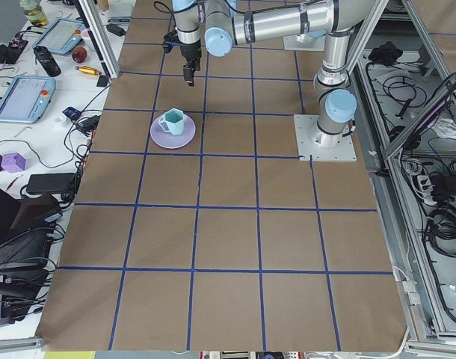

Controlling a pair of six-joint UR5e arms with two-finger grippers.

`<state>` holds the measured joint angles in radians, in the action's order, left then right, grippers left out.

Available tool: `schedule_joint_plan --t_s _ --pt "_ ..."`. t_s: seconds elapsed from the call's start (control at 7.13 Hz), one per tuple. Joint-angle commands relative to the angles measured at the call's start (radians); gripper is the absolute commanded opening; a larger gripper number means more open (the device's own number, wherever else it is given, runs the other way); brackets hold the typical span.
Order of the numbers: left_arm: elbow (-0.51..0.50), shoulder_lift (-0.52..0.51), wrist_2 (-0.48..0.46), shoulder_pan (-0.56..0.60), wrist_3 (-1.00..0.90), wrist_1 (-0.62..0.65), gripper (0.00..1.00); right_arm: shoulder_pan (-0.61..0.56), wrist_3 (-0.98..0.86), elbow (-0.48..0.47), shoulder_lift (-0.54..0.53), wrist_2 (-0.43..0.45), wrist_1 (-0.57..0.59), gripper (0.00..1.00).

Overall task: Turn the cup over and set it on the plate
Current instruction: 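Open the left gripper and raise it away from the mug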

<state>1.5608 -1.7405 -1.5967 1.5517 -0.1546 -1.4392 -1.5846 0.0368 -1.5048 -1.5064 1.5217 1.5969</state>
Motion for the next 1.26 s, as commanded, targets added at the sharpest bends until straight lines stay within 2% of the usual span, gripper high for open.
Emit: schedule_joint_plan --t_s 0.0,0.28,0.56,1.12 --pt "-0.017 0.103 0.024 0.027 0.191 -0.152 1.00 0.000 0.000 0.000 0.000 0.000 0.000 1.00" --pt "-0.036 0.151 0.034 0.036 0.286 -0.219 1.00 0.000 0.000 0.000 0.000 0.000 0.000 1.00" --pt "-0.132 0.148 0.035 0.050 0.290 -0.300 1.00 0.000 0.000 0.000 0.000 0.000 0.000 1.00" --pt "-0.122 0.154 0.021 0.061 0.273 -0.313 1.00 0.000 0.000 0.000 0.000 0.000 0.000 1.00"
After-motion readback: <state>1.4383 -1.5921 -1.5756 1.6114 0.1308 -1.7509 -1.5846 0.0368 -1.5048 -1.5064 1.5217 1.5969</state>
